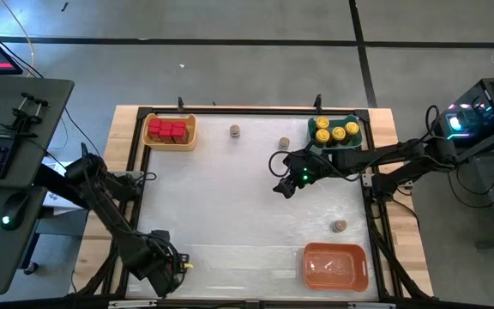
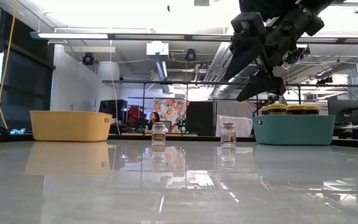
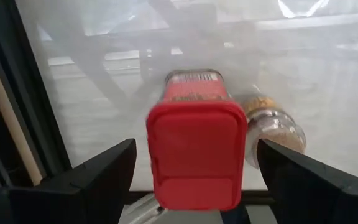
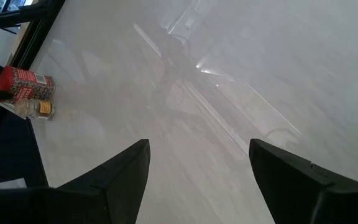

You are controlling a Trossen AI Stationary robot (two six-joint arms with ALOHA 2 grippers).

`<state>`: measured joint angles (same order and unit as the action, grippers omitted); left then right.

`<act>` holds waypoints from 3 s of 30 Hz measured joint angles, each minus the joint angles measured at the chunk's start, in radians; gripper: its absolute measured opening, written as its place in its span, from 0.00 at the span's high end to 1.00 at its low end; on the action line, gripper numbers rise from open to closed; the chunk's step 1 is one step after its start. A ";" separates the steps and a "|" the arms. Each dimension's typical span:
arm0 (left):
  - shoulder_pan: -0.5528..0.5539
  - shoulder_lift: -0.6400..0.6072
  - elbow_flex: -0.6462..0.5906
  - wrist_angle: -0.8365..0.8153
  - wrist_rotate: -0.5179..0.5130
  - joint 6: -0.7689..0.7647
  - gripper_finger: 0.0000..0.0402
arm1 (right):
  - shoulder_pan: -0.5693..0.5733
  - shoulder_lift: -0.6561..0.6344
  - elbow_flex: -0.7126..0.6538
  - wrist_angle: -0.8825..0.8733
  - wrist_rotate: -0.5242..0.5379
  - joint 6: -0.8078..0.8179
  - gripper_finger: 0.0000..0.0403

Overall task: Sort spices by type
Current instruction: Stack the red seasoning can on the red seasoning can in the yellow bin

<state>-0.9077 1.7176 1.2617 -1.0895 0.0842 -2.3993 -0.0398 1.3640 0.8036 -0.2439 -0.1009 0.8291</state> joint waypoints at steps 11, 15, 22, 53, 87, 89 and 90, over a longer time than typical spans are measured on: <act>0.005 0.000 -0.006 -0.006 0.005 0.003 0.20 | 0.000 0.000 0.000 0.000 0.001 0.003 0.33; 0.005 0.000 -0.006 -0.006 0.012 0.000 0.24 | 0.000 0.000 0.000 0.000 0.002 0.003 0.33; 0.006 0.013 -0.006 -0.001 0.010 -0.008 0.37 | 0.000 0.000 0.000 0.000 0.002 0.003 0.33; 0.354 -0.436 0.074 -0.458 -0.524 0.405 0.54 | 0.000 0.000 0.000 -0.001 0.019 -0.026 0.33; 1.962 -0.209 0.134 -0.286 -0.121 2.111 0.53 | -0.074 0.000 0.000 0.007 -0.083 0.071 0.33; 1.964 -0.209 0.138 -0.284 -0.125 2.088 0.53 | -0.084 0.000 0.000 0.002 -0.102 0.031 0.33; 1.968 -0.210 0.138 -0.291 -0.132 2.077 0.53 | -0.089 0.000 0.000 -0.002 -0.108 0.015 0.33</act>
<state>1.0600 1.5080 1.4002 -1.3803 -0.0481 -0.3219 -0.1289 1.3640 0.8036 -0.2455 -0.2094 0.8436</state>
